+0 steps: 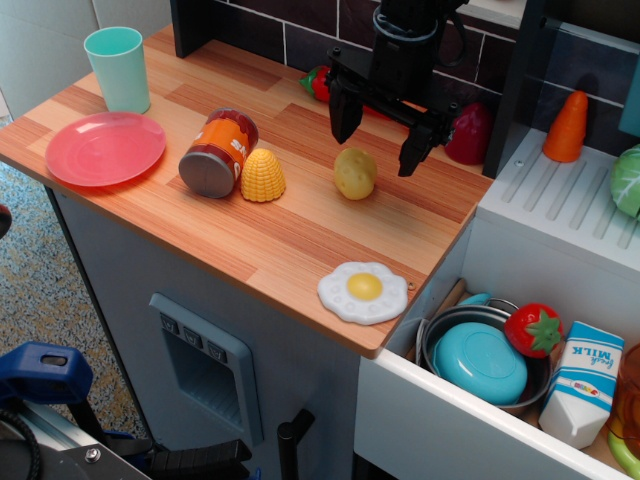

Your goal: Put potato on plate

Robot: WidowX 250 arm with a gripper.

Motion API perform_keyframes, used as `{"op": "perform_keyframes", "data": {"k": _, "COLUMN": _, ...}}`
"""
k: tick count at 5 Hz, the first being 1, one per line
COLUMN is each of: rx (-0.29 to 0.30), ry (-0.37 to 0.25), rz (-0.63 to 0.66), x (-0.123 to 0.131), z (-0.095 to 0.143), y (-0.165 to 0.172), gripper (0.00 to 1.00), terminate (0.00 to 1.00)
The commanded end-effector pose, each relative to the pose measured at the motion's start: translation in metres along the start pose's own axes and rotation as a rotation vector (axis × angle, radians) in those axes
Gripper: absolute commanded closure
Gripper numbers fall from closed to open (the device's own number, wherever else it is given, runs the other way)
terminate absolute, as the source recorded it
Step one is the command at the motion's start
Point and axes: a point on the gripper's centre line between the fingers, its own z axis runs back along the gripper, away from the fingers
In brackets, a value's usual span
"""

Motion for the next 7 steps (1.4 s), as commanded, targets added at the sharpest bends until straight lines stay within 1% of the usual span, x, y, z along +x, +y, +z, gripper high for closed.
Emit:
{"op": "perform_keyframes", "data": {"k": 1, "rx": 0.020, "ry": -0.049, "rz": 0.015, "x": 0.010, "z": 0.002, "y": 0.014, "gripper": 0.00, "terminate": 0.00}}
{"op": "perform_keyframes", "data": {"k": 3, "rx": 0.056, "ry": -0.029, "rz": 0.064, "x": 0.006, "z": -0.014, "y": 0.018, "gripper": 0.00, "terminate": 0.00}}
{"op": "perform_keyframes", "data": {"k": 4, "rx": 0.038, "ry": -0.029, "rz": 0.067, "x": 0.005, "z": -0.021, "y": 0.020, "gripper": 0.00, "terminate": 0.00}}
{"op": "perform_keyframes", "data": {"k": 5, "rx": 0.005, "ry": -0.045, "rz": 0.071, "x": 0.003, "z": -0.032, "y": 0.021, "gripper": 0.00, "terminate": 0.00}}
{"op": "perform_keyframes", "data": {"k": 6, "rx": 0.013, "ry": -0.057, "rz": 0.110, "x": 0.000, "z": -0.033, "y": 0.019, "gripper": 1.00, "terminate": 0.00}}
{"op": "perform_keyframes", "data": {"k": 7, "rx": 0.016, "ry": -0.050, "rz": 0.117, "x": -0.001, "z": -0.028, "y": 0.017, "gripper": 1.00, "terminate": 0.00}}
